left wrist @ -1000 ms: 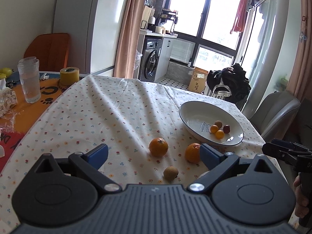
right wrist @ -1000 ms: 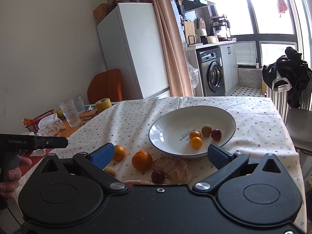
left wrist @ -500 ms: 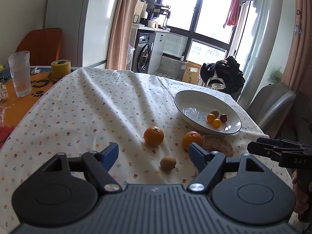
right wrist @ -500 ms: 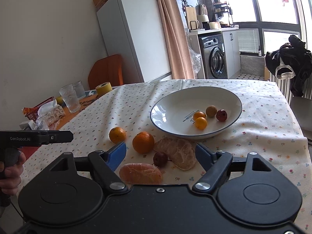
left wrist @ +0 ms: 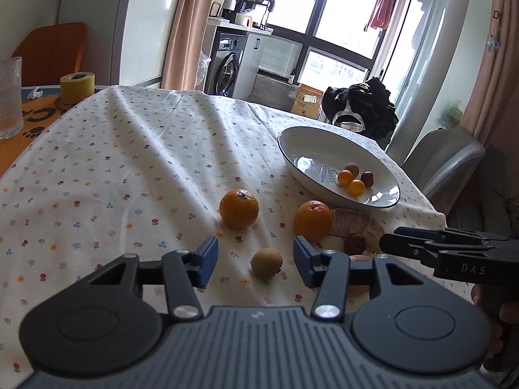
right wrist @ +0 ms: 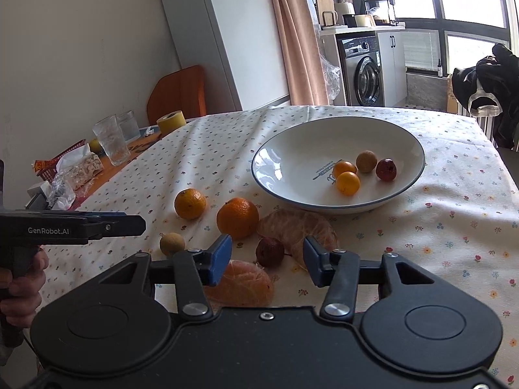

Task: Organize fruits
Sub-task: 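Close the right tool on a dark red plum while the left tool grasps a kiwi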

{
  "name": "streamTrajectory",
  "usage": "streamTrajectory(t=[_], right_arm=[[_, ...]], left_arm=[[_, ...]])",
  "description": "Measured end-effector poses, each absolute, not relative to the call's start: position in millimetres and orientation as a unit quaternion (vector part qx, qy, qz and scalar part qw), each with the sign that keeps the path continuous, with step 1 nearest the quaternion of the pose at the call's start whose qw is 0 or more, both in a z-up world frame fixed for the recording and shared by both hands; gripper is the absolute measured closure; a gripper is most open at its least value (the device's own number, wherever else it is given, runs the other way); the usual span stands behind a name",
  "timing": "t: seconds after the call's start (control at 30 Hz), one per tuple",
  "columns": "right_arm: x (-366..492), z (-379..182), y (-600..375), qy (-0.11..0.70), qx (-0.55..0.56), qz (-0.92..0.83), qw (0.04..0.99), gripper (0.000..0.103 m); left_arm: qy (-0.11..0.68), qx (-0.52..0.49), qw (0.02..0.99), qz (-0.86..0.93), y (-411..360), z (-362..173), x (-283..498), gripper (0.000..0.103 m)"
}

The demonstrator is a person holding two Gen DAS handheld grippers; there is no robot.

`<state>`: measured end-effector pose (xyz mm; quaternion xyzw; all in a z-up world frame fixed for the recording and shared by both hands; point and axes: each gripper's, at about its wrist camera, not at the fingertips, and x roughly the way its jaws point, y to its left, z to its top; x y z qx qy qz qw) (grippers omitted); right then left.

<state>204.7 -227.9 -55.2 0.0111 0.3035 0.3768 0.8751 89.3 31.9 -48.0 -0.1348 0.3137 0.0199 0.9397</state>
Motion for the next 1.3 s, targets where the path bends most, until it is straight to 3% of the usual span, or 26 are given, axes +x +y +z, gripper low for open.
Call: streamTrajectory(t=[0.13,0.53,0.7,0.8,0.9,1.3], right_arm=[[210.8,-60.9,-222.9,0.314,0.010,0.373,0.873,0.063],[222.9,-70.3,-210.4,0.330,0.004,0.379,0.865,0.063],[224.1,-71.6,-204.0,0.330,-0.007,0.386,0.861,0.063],[225.3,-74.9,-202.5,0.338,-0.005,0.390,0.857,0.073],[223.2,-73.1,-203.2,0.332,-0.012,0.387,0.860,0.083],[214.2,-57.4,-216.4,0.303,0.000,0.385,0.872,0.083]], left_arm=[[0.322,-0.139,0.936,0.011,29.5,-55.8,96.7,0.058],[0.350,-0.146,0.925,0.004,26.3,-75.5,112.2,0.062],[0.348,-0.135,0.928,0.013,23.1,-76.5,113.8,0.071],[0.347,-0.143,0.927,0.008,24.0,-75.5,113.2,0.078],[0.343,-0.140,0.929,0.010,22.8,-73.0,111.0,0.079],[0.317,-0.138,0.938,0.005,17.1,-53.7,100.5,0.079]])
